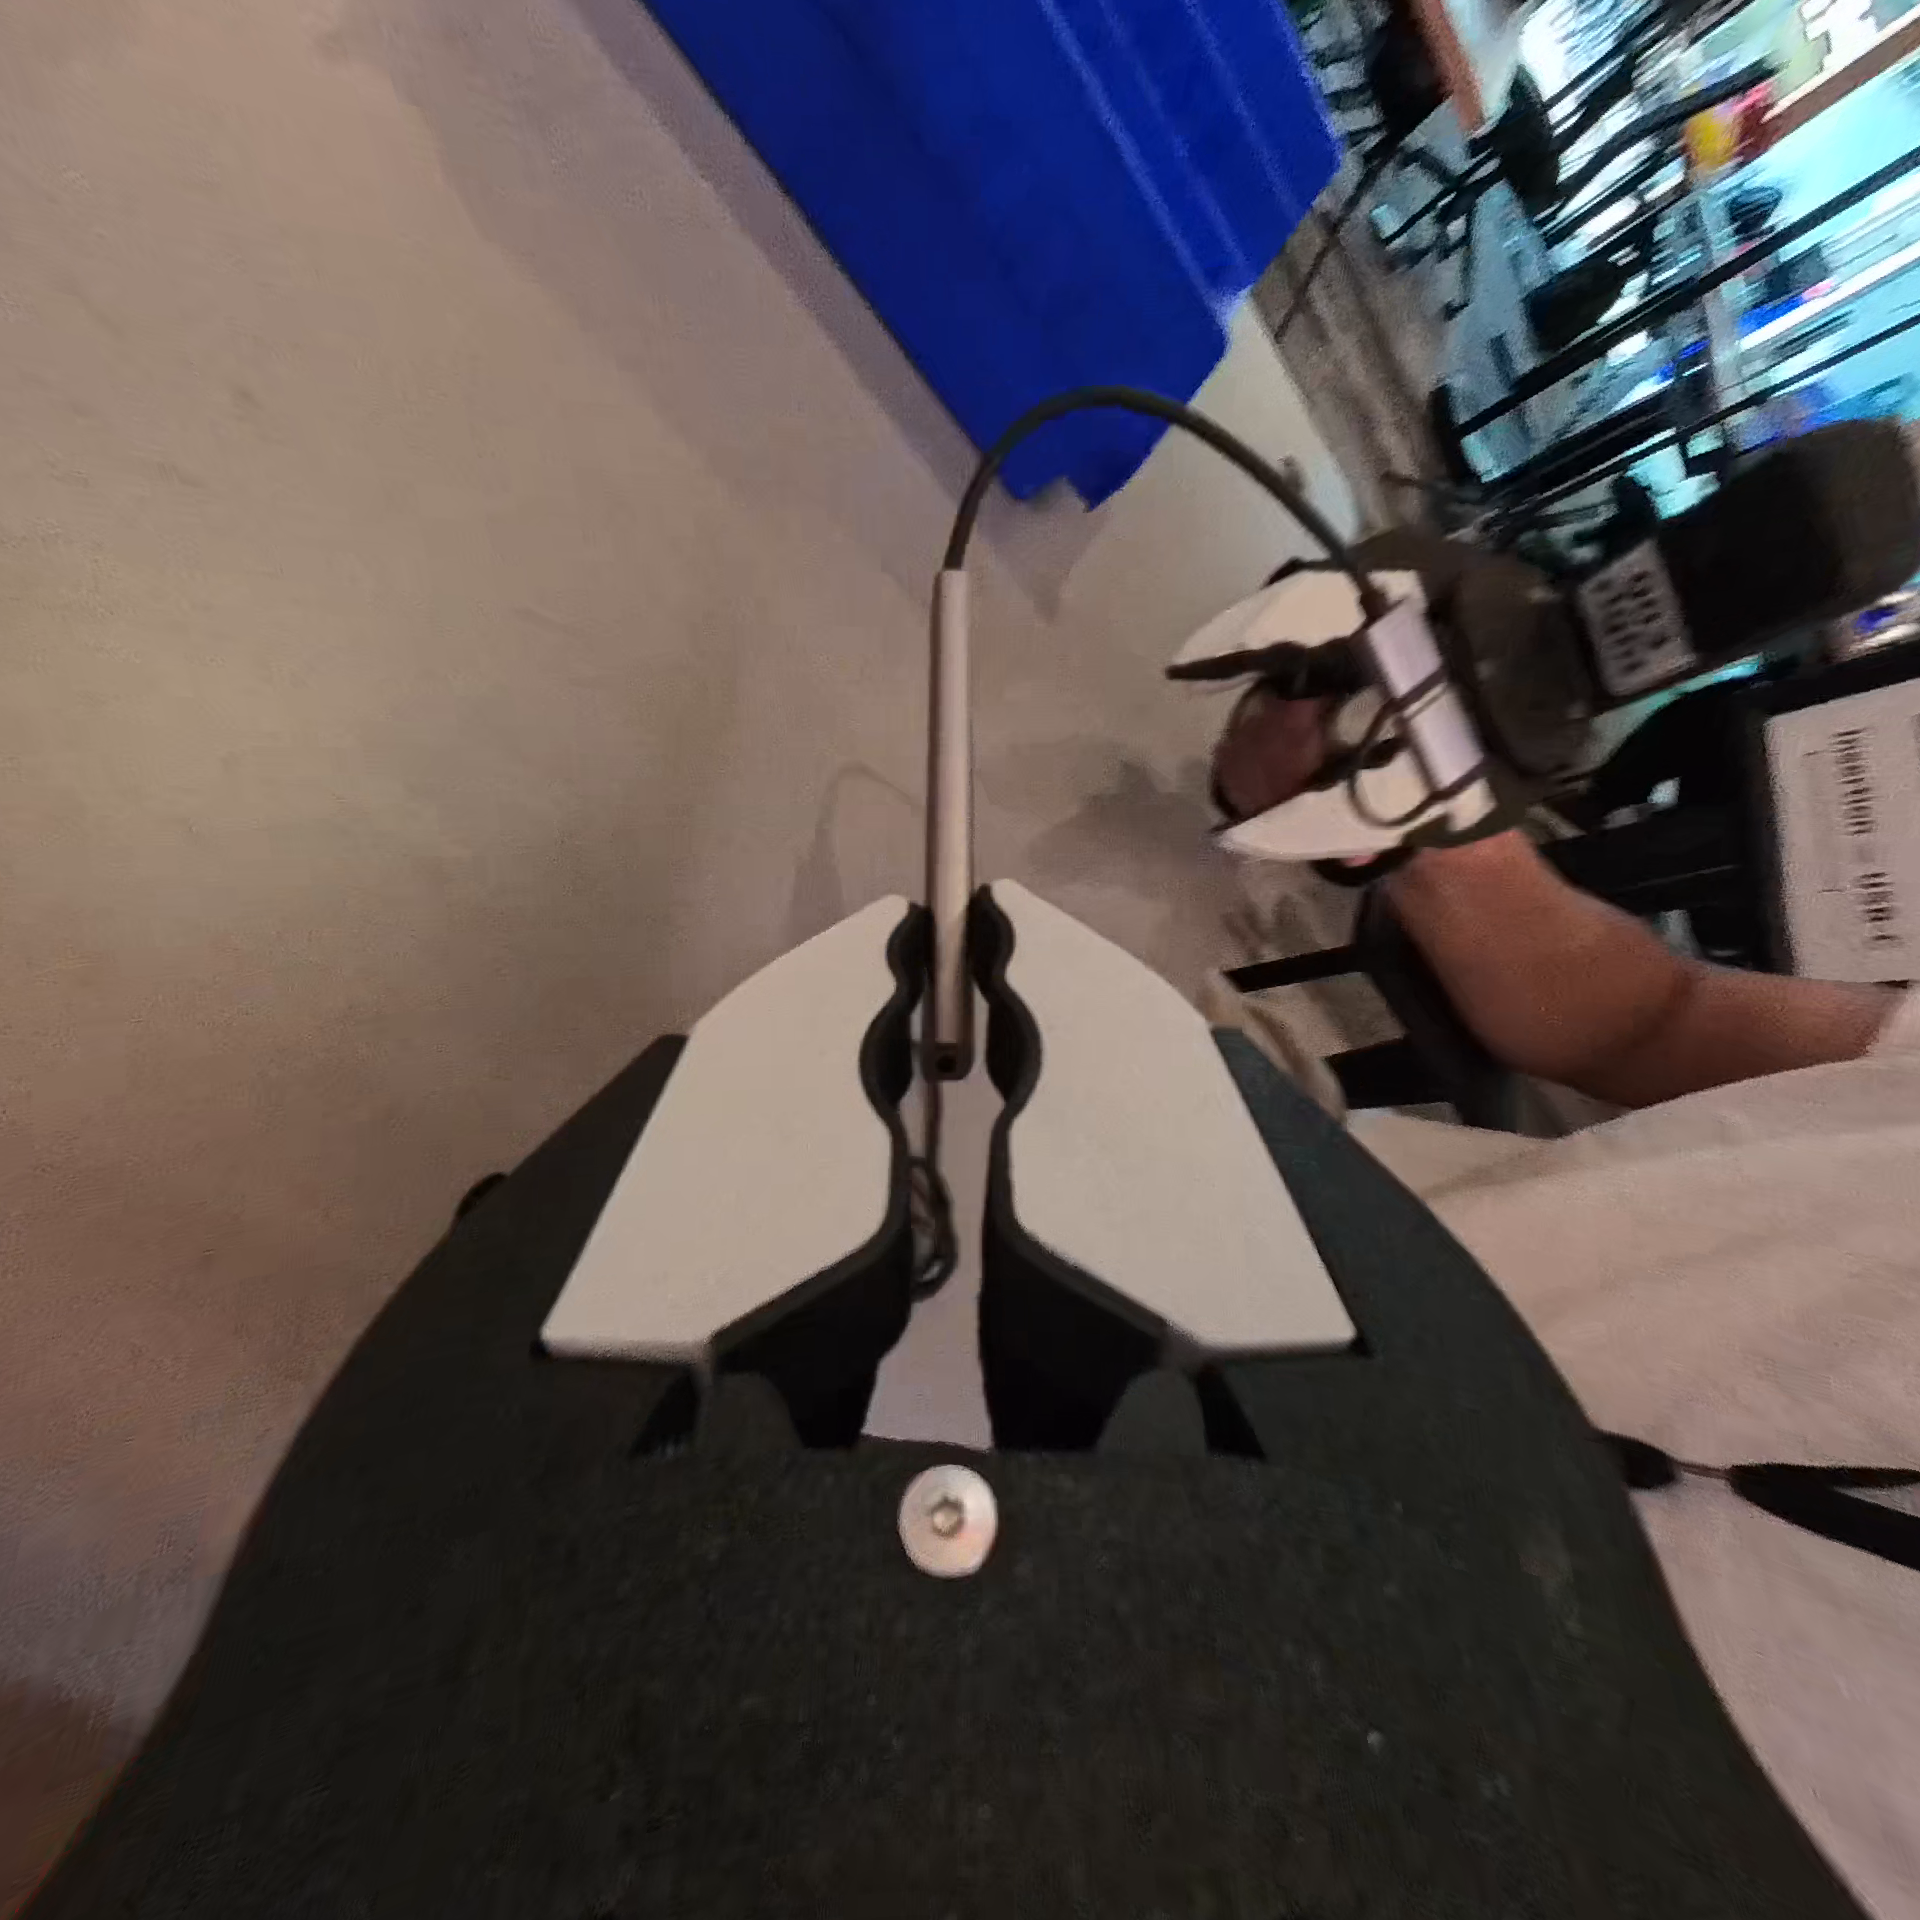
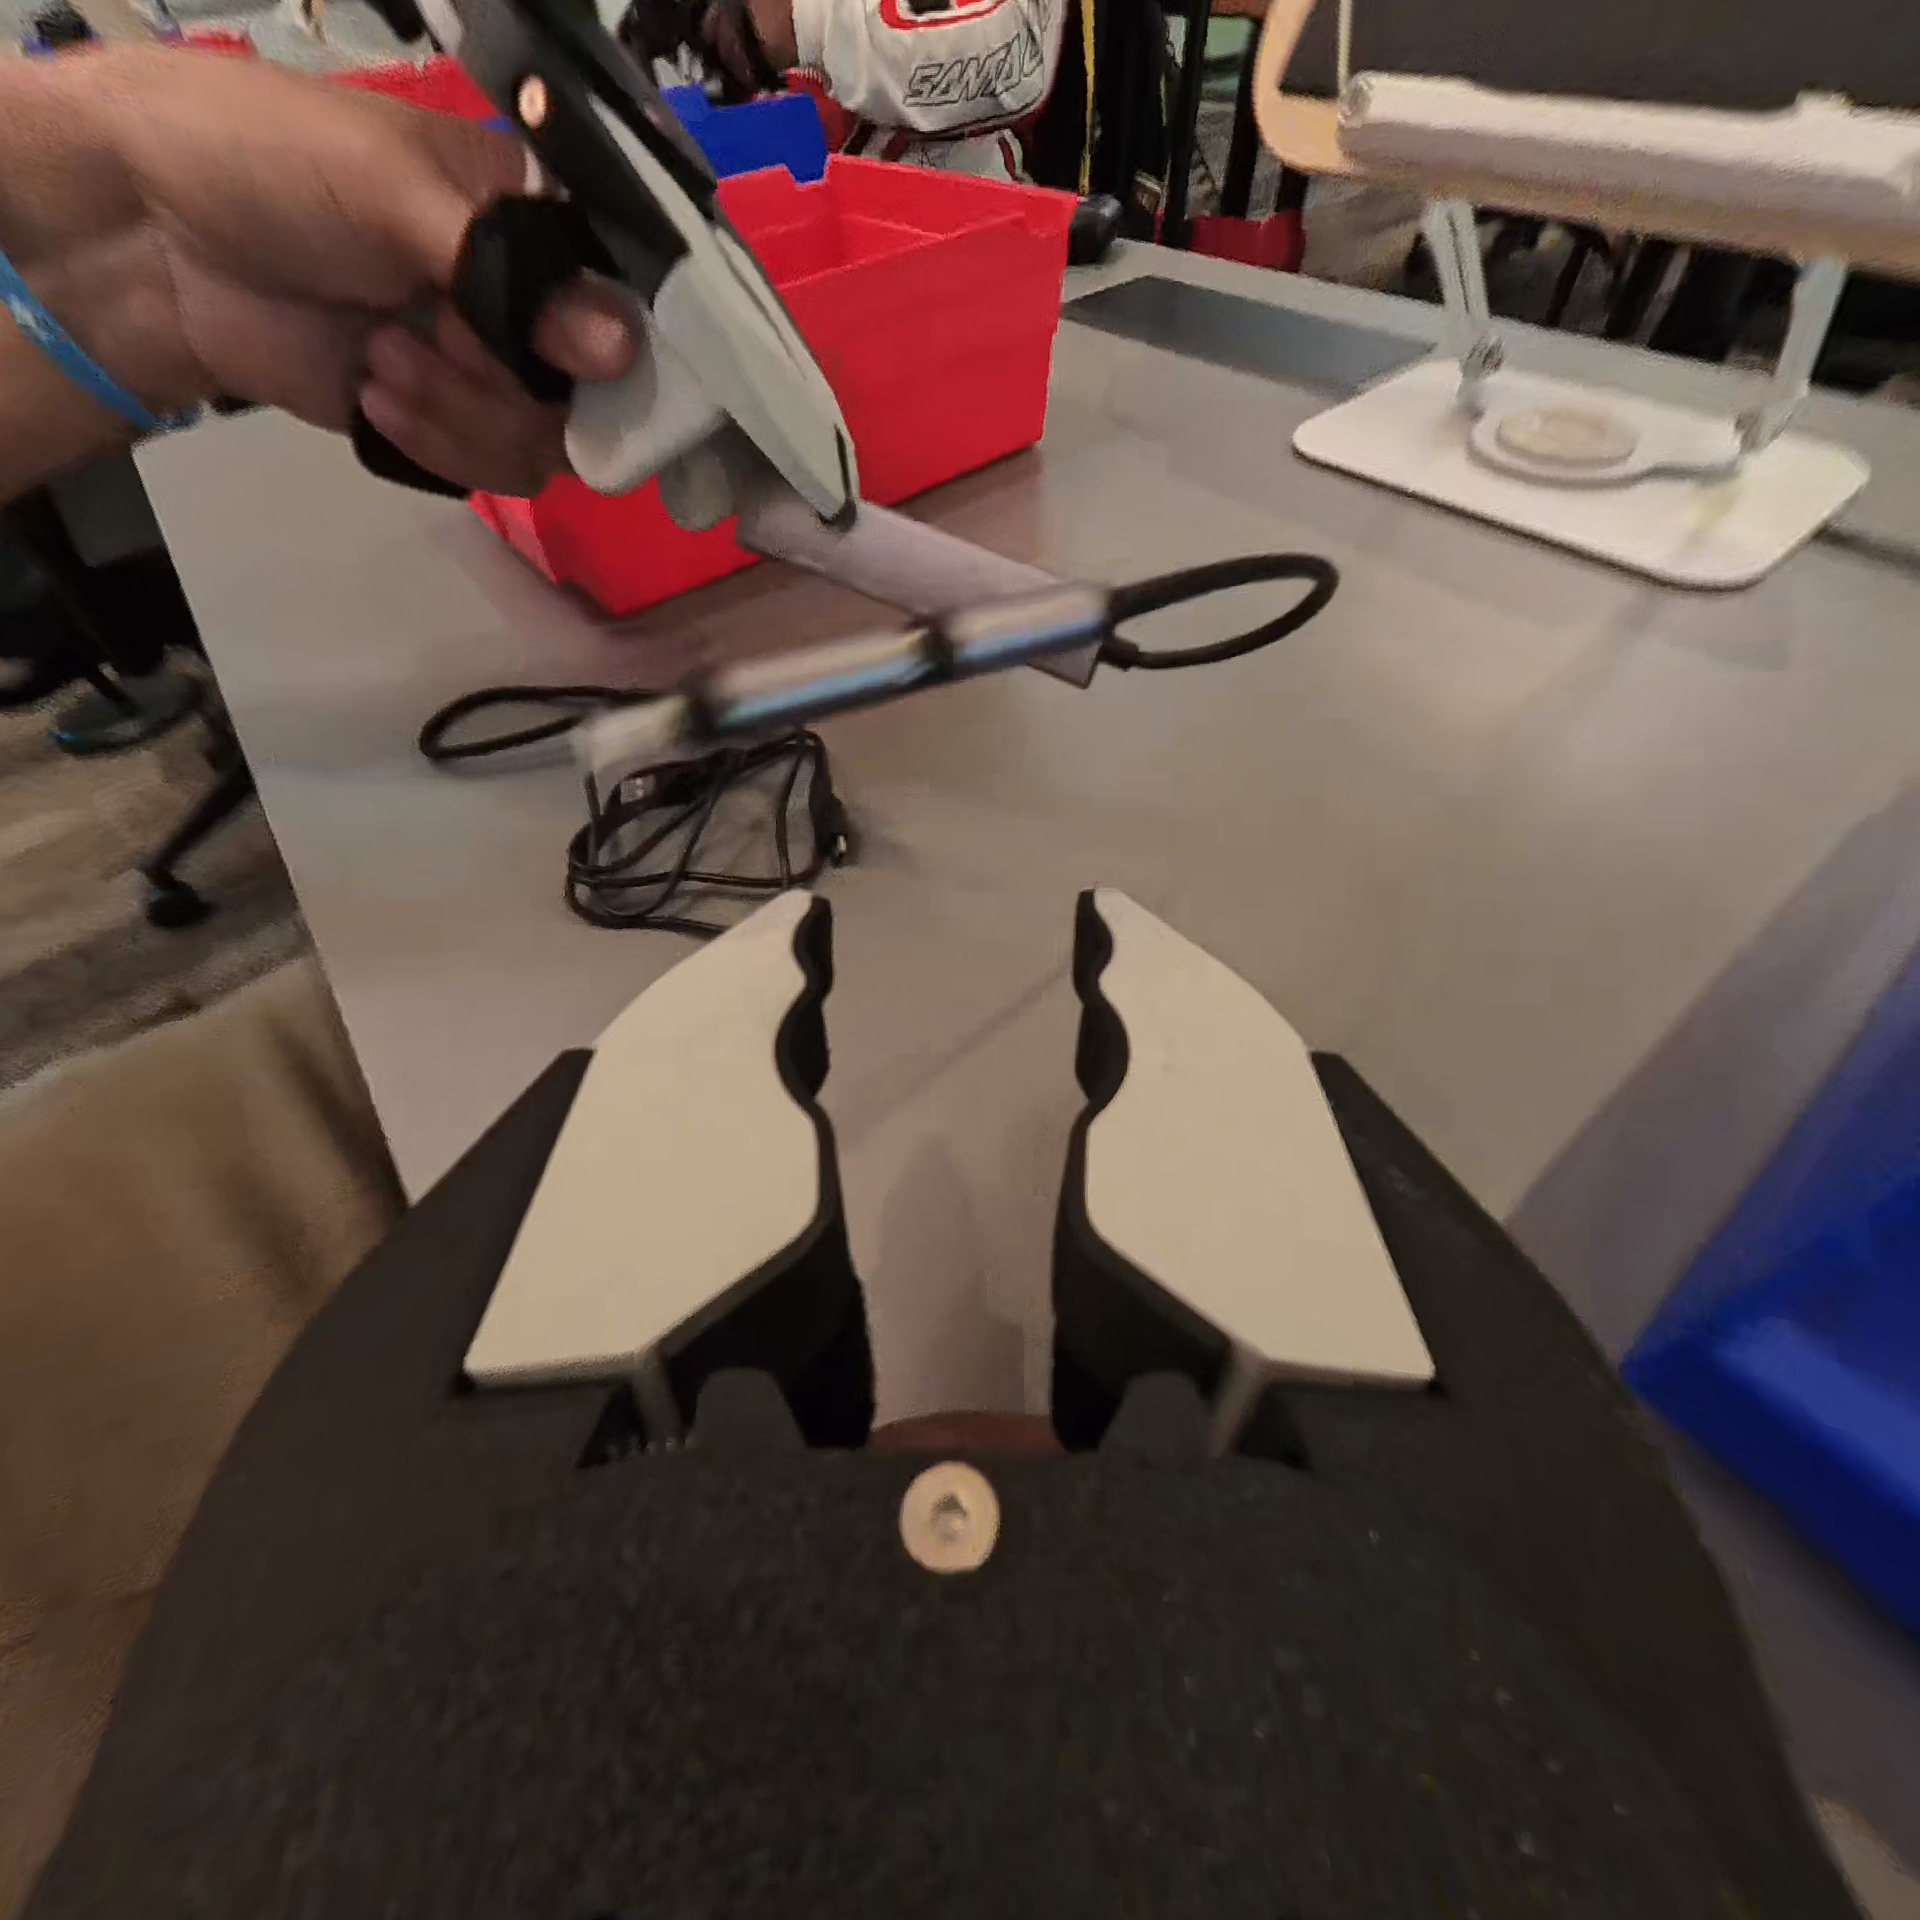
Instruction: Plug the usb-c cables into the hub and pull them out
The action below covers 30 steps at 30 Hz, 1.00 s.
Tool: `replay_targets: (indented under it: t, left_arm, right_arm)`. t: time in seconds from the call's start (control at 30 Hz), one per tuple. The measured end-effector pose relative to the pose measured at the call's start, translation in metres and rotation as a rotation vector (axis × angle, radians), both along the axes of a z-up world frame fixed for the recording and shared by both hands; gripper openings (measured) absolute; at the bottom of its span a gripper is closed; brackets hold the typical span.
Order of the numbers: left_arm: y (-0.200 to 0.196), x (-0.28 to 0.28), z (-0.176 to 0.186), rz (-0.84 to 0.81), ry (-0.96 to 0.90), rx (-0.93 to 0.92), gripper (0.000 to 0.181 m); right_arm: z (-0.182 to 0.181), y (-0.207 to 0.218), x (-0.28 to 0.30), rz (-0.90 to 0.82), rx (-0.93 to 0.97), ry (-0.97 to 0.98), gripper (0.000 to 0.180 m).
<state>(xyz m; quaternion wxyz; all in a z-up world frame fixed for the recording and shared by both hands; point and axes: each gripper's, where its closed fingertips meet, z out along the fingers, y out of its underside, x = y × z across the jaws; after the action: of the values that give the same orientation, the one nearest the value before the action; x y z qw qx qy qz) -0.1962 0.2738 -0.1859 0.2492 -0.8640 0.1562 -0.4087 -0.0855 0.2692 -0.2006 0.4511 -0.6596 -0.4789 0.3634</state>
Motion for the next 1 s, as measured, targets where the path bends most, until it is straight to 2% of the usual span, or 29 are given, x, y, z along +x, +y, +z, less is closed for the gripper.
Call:
replay_targets:
  t: [0.1, 0.17, 0.23, 0.33, 0.4, 0.47, 0.57, 0.63, 0.7, 0.8, 0.9, 1.0]
  left_arm:
    - [-0.012, 0.018, 0.025, -0.029, -0.266, -0.063, 0.008]
    - [-0.022, 0.028, 0.034, -0.049, -0.418, -0.128, 0.007]
    - [-0.031, 0.036, 0.039, -0.062, -0.527, -0.189, 0.007]
    - [-0.038, 0.041, 0.036, -0.063, -0.62, -0.268, 0.007]
    - [-0.042, 0.045, 0.031, -0.071, -0.642, -0.314, 0.007]
    - [-0.047, 0.051, 0.03, -0.104, -0.661, -0.35, 0.007]
    - [-0.059, 0.061, 0.032, -0.18, -0.66, -0.376, 0.007]
    - [-0.063, 0.064, 0.032, -0.214, -0.647, -0.389, 0.007]
    - [-0.055, 0.059, 0.033, -0.173, -0.651, -0.398, 0.008]
    - [-0.027, 0.04, 0.034, -0.055, -0.57, -0.236, 0.014]
    - [-0.011, 0.022, 0.029, 0.024, -0.36, -0.025, 0.036]
    - [-0.008, 0.024, 0.018, 0.012, -0.169, 0.112, 0.043]
  right_arm:
    - [0.011, 0.002, -0.011, 0.056, 0.09, 0.029, 0.053]
    - [0.035, 0.01, -0.011, -0.002, 0.331, 0.07, 0.054]
    - [0.054, 0.007, -0.008, -0.028, 0.574, 0.05, 0.047]
    - [0.061, -0.013, -0.012, 0.035, 0.928, -0.062, 0.044]
    - [0.065, -0.022, -0.016, 0.045, 1.183, -0.069, 0.036]
    - [0.058, -0.024, -0.024, 0.092, 1.327, -0.122, 0.026]
    - [0.046, -0.017, -0.032, 0.151, 1.366, -0.193, 0.025]
    - [0.045, -0.015, -0.035, 0.182, 1.385, -0.206, 0.012]
    - [0.041, -0.012, -0.037, 0.216, 1.332, -0.229, 0.009]
    - [0.033, 0.005, -0.042, 0.155, 1.212, -0.287, 0.009]
    - [0.019, 0.03, -0.048, 0.083, 1.059, -0.37, 0.009]
    - [0.017, 0.024, -0.062, 0.141, 0.962, -0.314, 0.009]
